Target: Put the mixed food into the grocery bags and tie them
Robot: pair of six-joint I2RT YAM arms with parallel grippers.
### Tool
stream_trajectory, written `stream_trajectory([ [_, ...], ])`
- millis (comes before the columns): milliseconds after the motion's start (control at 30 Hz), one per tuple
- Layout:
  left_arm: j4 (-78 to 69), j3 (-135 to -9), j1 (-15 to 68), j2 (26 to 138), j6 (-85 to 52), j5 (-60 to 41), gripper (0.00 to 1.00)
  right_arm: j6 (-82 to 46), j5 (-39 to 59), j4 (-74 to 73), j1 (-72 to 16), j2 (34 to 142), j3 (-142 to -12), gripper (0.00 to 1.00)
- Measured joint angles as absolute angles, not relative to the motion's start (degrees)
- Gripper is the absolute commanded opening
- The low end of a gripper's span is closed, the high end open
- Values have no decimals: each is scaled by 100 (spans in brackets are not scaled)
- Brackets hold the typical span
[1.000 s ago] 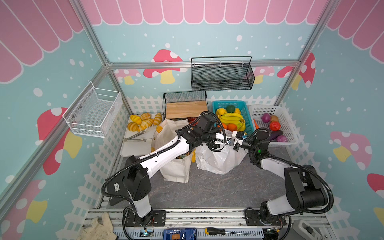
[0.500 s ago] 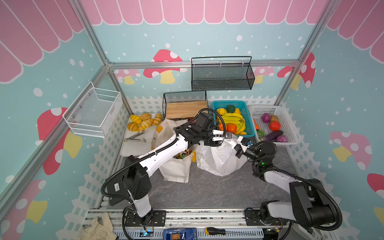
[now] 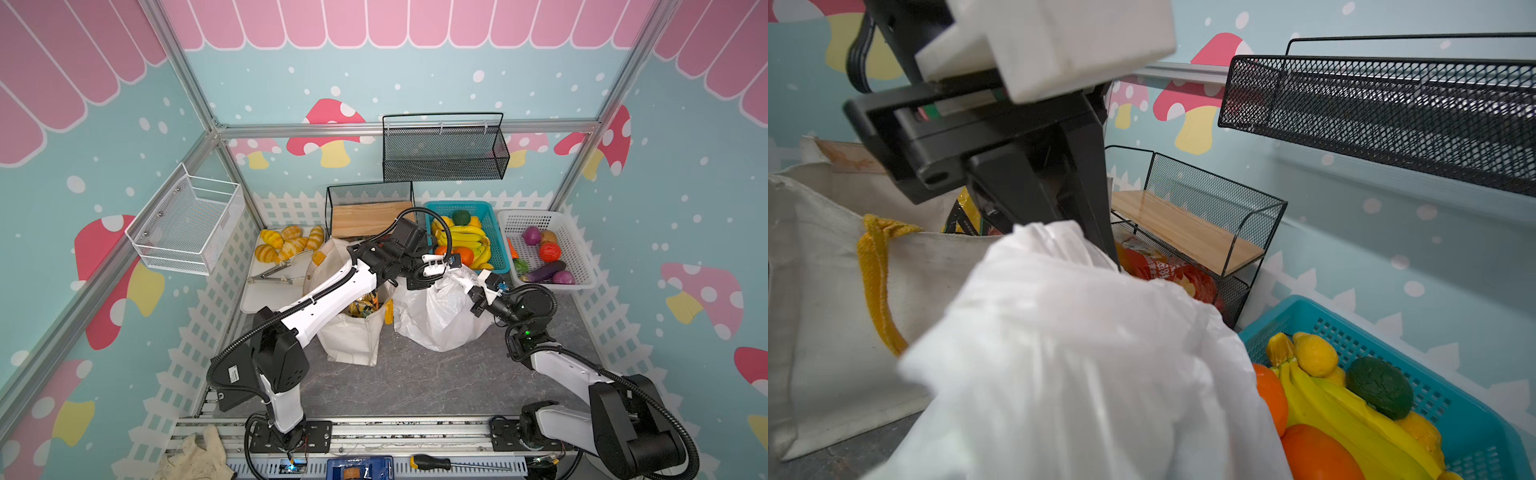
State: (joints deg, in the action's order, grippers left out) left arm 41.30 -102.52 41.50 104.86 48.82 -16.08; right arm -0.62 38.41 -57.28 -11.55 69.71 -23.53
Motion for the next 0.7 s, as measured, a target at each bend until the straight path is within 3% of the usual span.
stream_trajectory([
  [333, 4132, -10320, 4150, 10440, 3459, -1378, 0, -628, 3651, -5299, -1575, 6973, -2416, 0],
  [700, 4040, -9561, 4335, 9717, 1699, -1509, 0, -1299, 2862, -4797, -1839, 7037, -2665, 0],
])
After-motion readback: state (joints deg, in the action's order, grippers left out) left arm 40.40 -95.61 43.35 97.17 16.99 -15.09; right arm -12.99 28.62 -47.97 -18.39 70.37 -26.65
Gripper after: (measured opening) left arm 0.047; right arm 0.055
